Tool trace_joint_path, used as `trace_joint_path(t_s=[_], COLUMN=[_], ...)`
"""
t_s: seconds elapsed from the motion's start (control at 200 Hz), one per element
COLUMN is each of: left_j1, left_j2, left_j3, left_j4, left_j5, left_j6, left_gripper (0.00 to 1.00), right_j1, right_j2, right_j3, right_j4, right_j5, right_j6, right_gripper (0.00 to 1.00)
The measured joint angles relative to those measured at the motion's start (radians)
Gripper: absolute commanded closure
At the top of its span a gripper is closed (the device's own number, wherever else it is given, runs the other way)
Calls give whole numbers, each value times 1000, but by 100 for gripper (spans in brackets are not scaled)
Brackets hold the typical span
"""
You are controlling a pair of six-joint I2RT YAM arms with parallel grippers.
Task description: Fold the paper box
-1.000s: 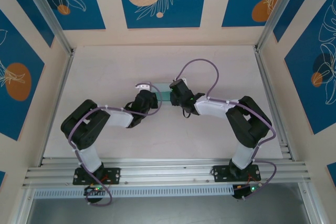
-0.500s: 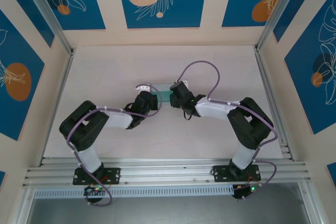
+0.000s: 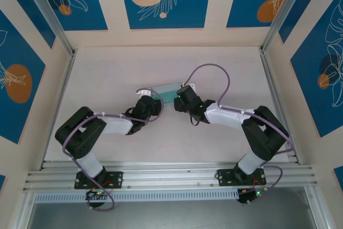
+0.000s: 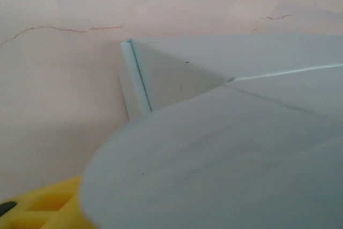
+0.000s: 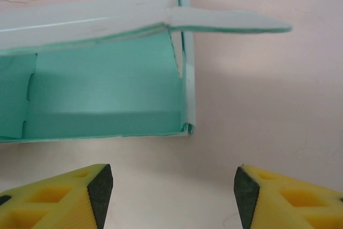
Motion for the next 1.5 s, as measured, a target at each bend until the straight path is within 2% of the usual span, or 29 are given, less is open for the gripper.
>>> trace_joint_path(t_s=[0.195,0.435,0.59,0.705,0.785,0.915,1.025,1.28,1.5], left_j1=[-2,-8,-11,-11,-10,21,85,230,250], left_j2=[-71,-254,-446,-586,-631,-595,-520,-247,-63], left_j3=[-27,-66,-73,-72,-44,55,139,359,489], left_j4=[-14,-159,-290,-363,-426,-502,-512,-583,-631], left_j5=[3,37,68,50,12,-21,-14,110,192], left_j6=[-20,-47,-52,-49,-32,22,59,98,127], left_gripper=[1,0,0,0,0,0,0,0,0], right_j1=[19,31,18,-35,-95,-190,-242,-284,-298], right_j2=[-88,-269,-334,-349,-348,-308,-223,13,186], right_j3=[-3,0,37,106,164,272,381,583,690], right_j4=[-48,-144,-242,-318,-359,-417,-469,-575,-616], right_j5=[22,46,46,-12,-80,-205,-284,-401,-475], right_j6=[0,-19,-26,-19,-10,5,3,-29,-59], right_gripper=[28,20,12,11,11,11,11,11,12])
